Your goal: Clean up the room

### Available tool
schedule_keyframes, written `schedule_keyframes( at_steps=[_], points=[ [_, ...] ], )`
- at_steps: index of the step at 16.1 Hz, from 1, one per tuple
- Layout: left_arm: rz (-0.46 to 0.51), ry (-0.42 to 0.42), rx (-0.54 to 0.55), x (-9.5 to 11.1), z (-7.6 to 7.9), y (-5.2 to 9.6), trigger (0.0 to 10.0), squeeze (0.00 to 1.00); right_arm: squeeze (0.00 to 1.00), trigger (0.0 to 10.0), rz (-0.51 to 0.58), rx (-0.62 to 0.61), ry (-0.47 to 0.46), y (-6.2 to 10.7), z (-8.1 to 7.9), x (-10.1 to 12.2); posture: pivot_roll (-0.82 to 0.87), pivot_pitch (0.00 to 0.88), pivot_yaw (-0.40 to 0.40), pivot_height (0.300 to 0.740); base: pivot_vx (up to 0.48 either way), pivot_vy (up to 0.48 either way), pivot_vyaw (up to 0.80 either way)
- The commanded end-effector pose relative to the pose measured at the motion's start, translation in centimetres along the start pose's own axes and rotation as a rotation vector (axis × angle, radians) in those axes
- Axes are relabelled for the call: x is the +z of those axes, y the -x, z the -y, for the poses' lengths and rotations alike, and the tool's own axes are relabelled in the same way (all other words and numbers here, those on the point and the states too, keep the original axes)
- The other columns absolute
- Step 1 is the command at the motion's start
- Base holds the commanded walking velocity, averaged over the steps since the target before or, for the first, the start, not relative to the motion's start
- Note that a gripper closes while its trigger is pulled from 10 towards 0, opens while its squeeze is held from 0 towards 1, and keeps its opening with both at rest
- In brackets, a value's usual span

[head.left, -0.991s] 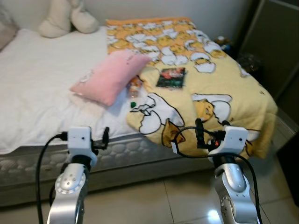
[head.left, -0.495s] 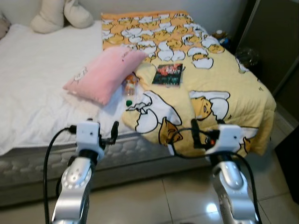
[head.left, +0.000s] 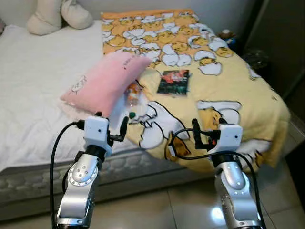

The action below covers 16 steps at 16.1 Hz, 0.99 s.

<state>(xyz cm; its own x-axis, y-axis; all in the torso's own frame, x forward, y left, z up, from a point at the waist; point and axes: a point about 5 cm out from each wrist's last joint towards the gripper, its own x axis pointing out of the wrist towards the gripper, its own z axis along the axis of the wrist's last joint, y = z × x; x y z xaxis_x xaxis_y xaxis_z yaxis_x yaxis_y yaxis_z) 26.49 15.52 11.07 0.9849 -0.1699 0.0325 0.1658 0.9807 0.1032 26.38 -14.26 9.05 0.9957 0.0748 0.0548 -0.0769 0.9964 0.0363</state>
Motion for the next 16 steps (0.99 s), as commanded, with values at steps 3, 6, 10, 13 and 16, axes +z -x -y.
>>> schedule_keyframes(
  at_steps=[3,6,10,13,16],
  points=[
    [0.004,-0.02,-0.036,0.0,0.3,-0.3,10.0,0.0,0.0,10.0,0.005,-0.002,0.008,-0.2,-0.1,0.0,-0.11,0.0,0.052,0.74,0.48,0.0,0.0],
    [0.004,-0.028,-0.055,0.0,0.5,-0.5,10.0,0.0,0.0,10.0,0.005,-0.004,0.01,-0.3,-0.2,-0.1,-0.11,0.0,0.055,0.74,0.48,0.0,0.0],
    [0.007,-0.049,-0.089,0.0,0.8,-0.8,10.0,0.0,0.0,10.0,0.005,-0.006,0.014,-0.5,-0.3,-0.2,-0.11,0.0,0.06,0.74,0.48,0.0,0.0],
    [0.002,-0.056,-0.096,0.0,0.7,-0.9,10.0,0.0,0.0,10.0,-0.001,-0.007,0.014,-0.5,-0.4,-0.4,-0.11,0.0,0.063,0.74,0.48,0.0,0.0],
    [-0.1,-0.101,-0.065,-1.2,0.4,-1.9,10.0,0.0,0.0,10.0,-0.002,-0.007,0.016,-0.3,-0.5,-0.4,-0.11,0.0,0.062,0.74,0.16,0.0,0.0]
  ],
)
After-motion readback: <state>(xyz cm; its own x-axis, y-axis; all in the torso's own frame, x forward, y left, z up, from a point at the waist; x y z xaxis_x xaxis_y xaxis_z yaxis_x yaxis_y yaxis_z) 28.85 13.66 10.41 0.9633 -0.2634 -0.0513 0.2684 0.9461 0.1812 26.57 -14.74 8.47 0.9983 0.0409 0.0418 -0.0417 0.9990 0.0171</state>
